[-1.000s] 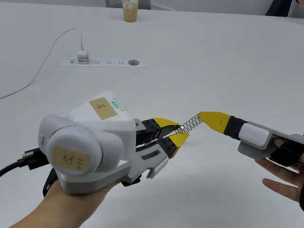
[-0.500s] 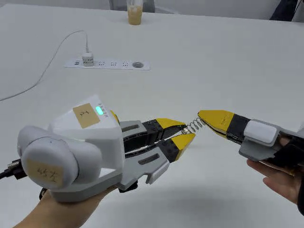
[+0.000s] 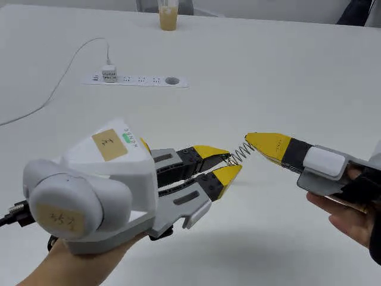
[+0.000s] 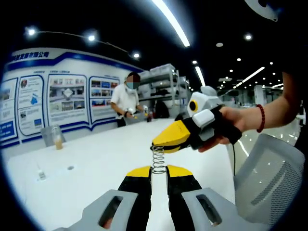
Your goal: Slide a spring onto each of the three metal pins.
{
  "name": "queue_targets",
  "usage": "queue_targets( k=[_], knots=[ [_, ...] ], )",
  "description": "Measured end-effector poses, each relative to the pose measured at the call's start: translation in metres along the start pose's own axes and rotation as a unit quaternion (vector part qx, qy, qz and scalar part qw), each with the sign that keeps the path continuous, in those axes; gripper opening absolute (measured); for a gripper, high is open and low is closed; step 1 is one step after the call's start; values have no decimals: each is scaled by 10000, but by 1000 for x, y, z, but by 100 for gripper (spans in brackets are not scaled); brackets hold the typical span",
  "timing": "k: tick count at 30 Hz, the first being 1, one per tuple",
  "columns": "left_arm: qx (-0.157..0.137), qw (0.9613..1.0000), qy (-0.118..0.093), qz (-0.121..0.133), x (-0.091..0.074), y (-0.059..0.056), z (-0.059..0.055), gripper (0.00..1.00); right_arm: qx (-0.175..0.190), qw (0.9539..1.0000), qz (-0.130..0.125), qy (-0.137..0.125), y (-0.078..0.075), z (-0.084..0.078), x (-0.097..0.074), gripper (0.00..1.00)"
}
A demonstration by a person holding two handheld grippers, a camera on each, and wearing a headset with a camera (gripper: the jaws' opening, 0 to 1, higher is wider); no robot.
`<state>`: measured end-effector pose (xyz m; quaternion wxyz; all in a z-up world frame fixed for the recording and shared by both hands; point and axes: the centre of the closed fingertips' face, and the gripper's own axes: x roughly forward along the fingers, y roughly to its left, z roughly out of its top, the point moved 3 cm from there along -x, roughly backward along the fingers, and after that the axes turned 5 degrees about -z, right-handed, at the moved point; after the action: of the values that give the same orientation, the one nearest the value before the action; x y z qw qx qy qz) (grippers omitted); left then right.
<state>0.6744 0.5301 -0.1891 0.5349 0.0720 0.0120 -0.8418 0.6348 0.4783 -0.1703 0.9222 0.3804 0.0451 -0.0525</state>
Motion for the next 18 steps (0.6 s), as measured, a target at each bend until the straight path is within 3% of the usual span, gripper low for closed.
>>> queue_targets(
  k=[7, 9, 12, 15, 18],
  knots=[
    [14, 9991, 398, 110, 0, 4, -9, 8, -125, 9995, -258, -142, -12, 10, 3, 11],
    [10, 9987, 486, 134, -2, 4, -13, 11, -270, 9985, -442, -197, -19, 14, 3, 11],
    [-39, 9976, 665, 180, -6, 6, -20, 15, -689, 9949, -720, -180, -28, 18, 6, 11],
    [-2, 9961, 829, 307, -12, 10, -26, 16, -895, 9925, -801, -237, -33, 21, 10, 11],
    [-16, 9947, 939, 409, -19, 12, -31, 18, -1334, 9857, -1003, -219, -41, 22, 14, 11]
  ],
)
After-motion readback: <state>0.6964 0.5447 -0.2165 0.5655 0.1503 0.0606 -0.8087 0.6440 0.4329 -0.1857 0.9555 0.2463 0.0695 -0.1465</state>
